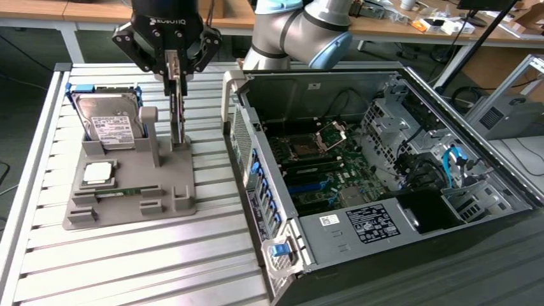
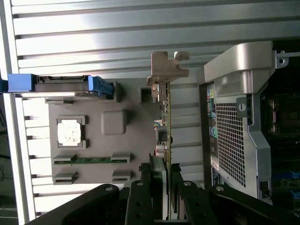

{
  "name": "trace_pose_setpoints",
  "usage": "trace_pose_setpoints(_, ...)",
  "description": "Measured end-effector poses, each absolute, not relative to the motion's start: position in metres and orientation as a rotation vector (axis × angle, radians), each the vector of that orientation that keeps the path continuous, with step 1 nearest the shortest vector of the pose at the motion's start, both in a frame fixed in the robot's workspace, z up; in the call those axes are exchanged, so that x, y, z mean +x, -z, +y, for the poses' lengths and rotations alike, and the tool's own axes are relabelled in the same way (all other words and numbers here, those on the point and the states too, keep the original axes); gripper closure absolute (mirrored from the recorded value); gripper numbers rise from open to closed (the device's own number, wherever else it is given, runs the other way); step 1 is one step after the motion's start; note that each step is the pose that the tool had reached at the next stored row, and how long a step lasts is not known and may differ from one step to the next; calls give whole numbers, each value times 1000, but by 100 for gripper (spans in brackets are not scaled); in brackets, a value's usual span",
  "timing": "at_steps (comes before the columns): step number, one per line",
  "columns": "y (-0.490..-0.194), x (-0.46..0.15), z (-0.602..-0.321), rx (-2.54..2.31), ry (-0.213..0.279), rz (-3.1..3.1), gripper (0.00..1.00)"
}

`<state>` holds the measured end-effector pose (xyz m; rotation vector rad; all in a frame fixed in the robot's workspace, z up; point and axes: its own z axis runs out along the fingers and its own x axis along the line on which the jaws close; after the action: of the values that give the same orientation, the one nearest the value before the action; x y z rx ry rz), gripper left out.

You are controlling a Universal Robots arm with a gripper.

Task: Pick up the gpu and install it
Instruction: 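Pick up the gpu and move the gpu toward the slot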

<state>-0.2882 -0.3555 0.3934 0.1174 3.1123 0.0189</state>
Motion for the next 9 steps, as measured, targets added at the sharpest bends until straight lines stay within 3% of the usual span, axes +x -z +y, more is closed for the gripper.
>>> trace_pose_setpoints(9, -396, -288, -355, 117, -19, 3112, 73)
